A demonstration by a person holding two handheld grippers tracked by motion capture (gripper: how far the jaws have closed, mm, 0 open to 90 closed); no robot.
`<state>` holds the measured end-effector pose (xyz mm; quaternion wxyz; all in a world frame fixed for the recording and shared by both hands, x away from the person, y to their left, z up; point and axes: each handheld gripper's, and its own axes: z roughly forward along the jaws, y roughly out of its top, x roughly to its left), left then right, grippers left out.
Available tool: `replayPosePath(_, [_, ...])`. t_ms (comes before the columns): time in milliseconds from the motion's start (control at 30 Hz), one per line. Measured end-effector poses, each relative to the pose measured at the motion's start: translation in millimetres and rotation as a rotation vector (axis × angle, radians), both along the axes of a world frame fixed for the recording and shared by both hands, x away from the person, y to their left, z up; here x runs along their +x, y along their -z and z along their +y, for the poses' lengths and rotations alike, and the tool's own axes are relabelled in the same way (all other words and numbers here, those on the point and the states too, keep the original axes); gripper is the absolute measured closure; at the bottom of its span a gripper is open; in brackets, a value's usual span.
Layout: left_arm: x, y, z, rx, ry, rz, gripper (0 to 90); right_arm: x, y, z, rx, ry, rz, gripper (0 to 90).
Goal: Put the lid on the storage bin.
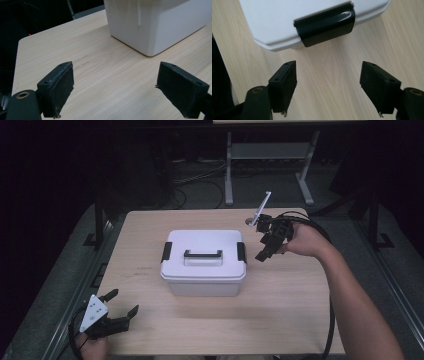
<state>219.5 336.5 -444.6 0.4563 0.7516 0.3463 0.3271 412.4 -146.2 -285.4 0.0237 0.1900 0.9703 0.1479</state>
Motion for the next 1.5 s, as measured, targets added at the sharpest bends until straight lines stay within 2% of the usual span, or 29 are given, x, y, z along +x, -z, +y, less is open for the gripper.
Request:
replayPosePath(533, [0.1, 0.0, -0.2, 0.005, -0.001, 0.002, 13.5, -5.2, 11.5, -18.1, -0.012, 0.031, 0.021, 29.2])
replayPosePath(1500, [0.4, 0.1, 0.0, 0.011, -0.001, 0.002, 13.6, -11.3, 32.1, -38.9, -0.017, 0.064, 0.054, 29.0])
